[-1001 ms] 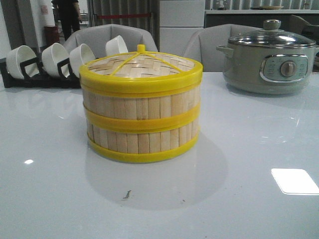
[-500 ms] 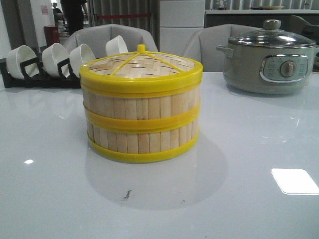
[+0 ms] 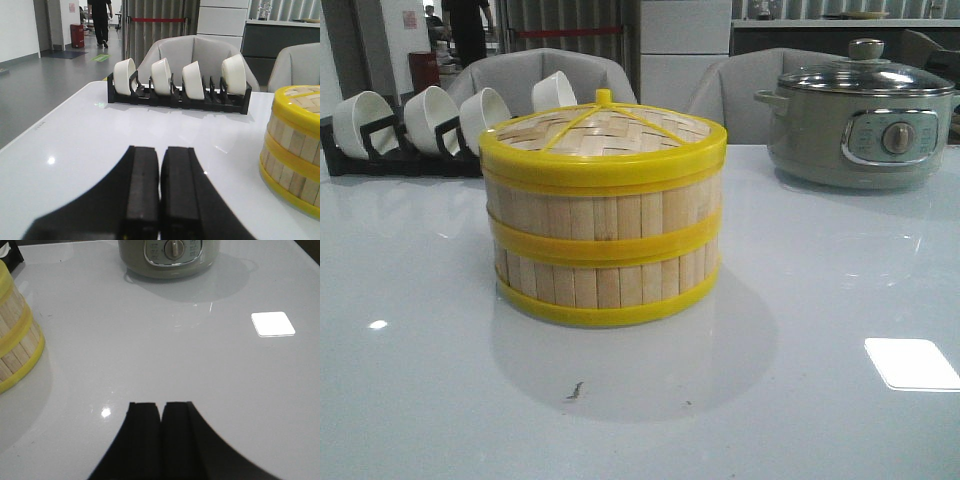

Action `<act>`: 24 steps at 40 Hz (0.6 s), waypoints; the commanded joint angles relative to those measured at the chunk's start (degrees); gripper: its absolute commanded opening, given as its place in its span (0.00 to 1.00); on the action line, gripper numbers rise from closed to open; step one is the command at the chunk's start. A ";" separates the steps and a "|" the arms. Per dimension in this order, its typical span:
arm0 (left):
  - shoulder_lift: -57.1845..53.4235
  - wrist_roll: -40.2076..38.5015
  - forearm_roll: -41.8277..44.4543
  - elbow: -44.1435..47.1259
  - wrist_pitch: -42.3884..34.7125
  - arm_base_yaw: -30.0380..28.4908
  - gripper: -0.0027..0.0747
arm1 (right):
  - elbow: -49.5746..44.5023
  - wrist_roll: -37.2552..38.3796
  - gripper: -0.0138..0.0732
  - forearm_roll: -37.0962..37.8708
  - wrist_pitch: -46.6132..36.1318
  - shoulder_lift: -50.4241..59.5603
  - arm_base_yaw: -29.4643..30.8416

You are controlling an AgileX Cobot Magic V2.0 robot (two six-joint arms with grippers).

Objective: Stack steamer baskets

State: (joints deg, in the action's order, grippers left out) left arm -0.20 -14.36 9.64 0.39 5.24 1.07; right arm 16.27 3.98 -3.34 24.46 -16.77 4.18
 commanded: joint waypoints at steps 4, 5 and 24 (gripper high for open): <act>-0.86 -0.55 0.06 0.11 -4.83 -0.12 0.17 | 1.71 -0.22 0.22 -0.31 -4.64 -0.50 -0.06; -0.86 -0.55 0.06 0.11 -4.83 -0.12 0.17 | 1.71 -0.22 0.22 -0.31 -4.64 -0.50 -0.06; -0.86 -0.55 0.06 0.11 -4.83 -0.12 0.17 | 1.71 0.01 0.22 -2.39 -6.00 1.25 -0.14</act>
State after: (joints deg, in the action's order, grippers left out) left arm -0.20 -14.36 9.66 0.39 5.24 1.07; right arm 16.27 3.98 -3.63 24.35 -16.36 4.18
